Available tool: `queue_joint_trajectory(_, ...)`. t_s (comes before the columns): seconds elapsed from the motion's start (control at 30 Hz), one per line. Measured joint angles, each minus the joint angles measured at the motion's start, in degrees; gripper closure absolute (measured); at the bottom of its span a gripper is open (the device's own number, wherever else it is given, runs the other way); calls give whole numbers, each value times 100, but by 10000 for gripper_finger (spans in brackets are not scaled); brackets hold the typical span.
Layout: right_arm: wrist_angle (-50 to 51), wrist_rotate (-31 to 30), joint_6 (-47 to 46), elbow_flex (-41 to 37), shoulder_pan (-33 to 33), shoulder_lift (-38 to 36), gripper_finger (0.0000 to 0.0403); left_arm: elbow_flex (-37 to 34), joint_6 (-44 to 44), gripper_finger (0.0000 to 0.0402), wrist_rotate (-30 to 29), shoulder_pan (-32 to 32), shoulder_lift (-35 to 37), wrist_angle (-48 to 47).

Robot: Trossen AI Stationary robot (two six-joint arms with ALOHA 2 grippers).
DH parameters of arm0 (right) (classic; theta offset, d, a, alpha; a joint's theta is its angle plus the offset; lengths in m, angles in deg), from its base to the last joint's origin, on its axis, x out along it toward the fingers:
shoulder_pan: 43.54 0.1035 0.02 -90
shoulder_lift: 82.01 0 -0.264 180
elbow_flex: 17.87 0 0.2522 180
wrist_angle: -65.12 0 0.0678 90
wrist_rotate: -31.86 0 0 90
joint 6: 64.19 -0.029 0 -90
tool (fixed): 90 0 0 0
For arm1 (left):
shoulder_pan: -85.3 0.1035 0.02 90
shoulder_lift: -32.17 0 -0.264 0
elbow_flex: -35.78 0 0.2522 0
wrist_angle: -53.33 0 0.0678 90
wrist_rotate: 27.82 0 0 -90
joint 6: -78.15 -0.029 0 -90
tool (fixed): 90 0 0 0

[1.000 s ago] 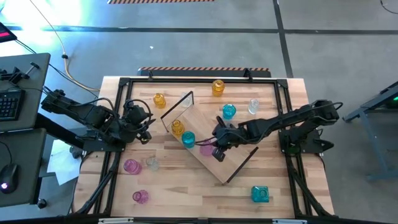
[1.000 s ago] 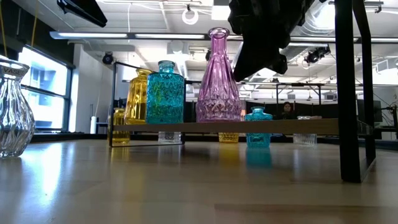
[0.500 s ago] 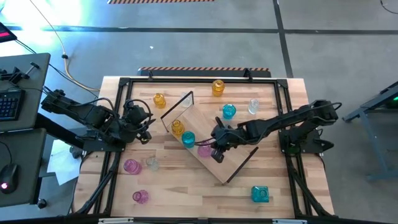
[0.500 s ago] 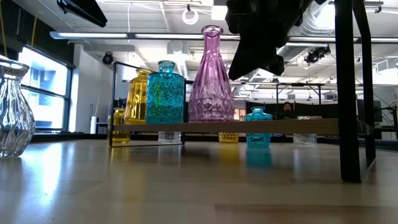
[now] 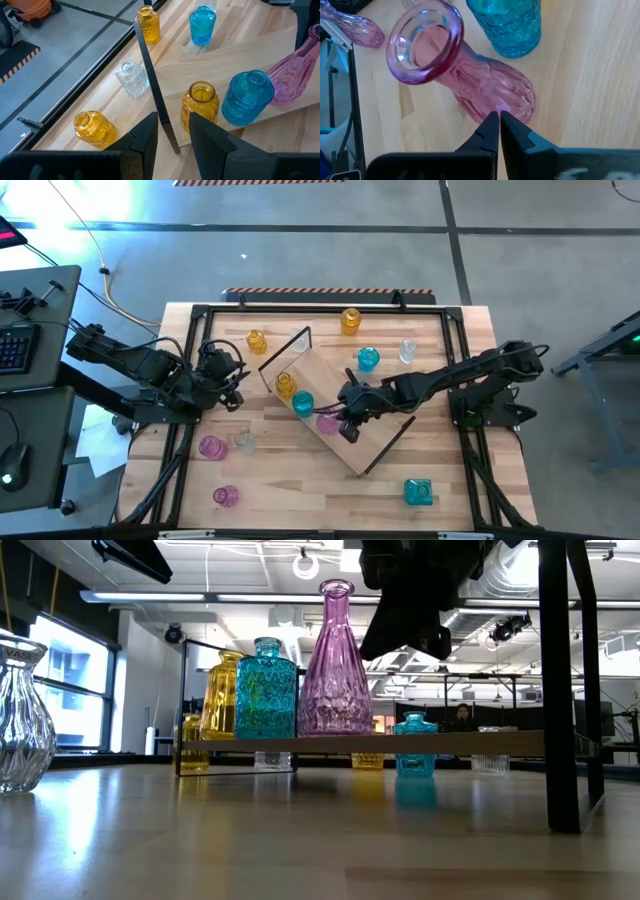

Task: Sort vases onto shelf
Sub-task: Put the top right pink crystal vase on the shelf

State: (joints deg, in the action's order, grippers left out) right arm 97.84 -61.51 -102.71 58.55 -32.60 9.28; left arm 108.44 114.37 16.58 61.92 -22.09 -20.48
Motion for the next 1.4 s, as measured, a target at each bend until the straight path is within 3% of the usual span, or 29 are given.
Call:
queue_joint_trajectory(0.63,-136,217,105,0,0,0,403,0,0,298,0,-2,0,2)
queue_joint_trajectory(1.0,-41,-211,5,0,-2,-4,403,0,11,298,0,-2,0,2)
queue_joint_trajectory(1.4,-189,-67,-4,2,-2,182,403,0,0,298,0,-2,0,15)
